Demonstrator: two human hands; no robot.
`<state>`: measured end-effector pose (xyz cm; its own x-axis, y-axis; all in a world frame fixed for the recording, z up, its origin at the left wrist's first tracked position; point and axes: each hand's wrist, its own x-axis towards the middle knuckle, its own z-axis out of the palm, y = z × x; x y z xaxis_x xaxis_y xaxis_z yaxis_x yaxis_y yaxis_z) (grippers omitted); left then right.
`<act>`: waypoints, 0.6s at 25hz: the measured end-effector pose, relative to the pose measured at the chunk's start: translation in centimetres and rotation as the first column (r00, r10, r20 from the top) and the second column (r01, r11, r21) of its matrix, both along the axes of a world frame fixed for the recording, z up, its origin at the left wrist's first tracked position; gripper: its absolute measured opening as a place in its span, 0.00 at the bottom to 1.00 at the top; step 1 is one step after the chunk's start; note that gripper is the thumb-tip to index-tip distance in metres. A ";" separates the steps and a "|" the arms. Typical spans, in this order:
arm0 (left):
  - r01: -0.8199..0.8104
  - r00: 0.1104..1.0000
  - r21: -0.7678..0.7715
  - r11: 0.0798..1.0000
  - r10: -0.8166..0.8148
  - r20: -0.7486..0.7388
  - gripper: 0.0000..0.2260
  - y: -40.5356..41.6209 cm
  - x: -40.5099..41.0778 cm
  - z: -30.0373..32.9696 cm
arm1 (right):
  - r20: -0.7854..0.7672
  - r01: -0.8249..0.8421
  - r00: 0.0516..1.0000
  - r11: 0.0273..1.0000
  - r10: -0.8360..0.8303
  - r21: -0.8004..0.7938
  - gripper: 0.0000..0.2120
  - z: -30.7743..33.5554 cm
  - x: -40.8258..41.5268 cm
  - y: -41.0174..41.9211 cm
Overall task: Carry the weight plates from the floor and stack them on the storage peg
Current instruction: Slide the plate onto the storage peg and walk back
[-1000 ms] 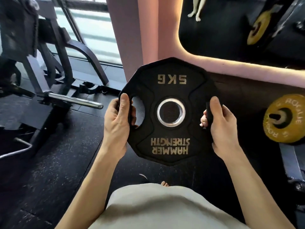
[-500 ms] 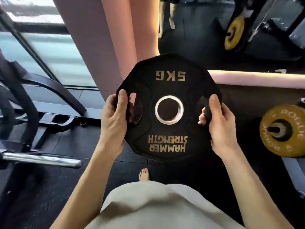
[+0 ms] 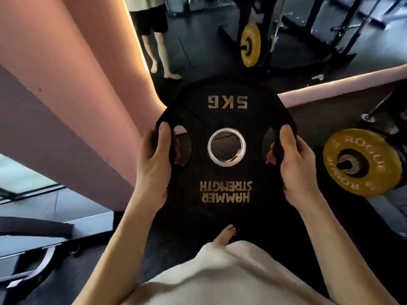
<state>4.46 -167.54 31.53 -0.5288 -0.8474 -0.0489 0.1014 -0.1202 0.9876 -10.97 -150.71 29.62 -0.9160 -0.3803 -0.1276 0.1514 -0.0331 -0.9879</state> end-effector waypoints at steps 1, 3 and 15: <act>0.025 0.999 -0.014 1.000 -0.024 0.025 0.16 -1.1 -2.1 0.0 | 0.001 0.024 1.000 1.000 -0.024 0.006 0.18 0.2 -1.5 -0.6; 0.083 0.996 -0.019 0.996 -0.082 0.041 0.14 -2.9 -6.7 0.1 | -0.011 0.075 0.997 0.997 -0.075 0.009 0.19 0.5 -4.9 -1.3; 0.577 0.815 -0.036 0.816 -0.572 0.087 0.14 -5.4 -34.6 1.0 | -0.037 0.568 0.823 0.823 -0.568 0.004 0.24 1.8 -21.2 0.1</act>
<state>-30.13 -172.96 32.52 -0.9174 -0.3927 -0.0641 -0.0364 -0.0776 0.9963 -32.21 -150.57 31.43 -0.9730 0.2100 -0.0953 0.0779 -0.0898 -0.9929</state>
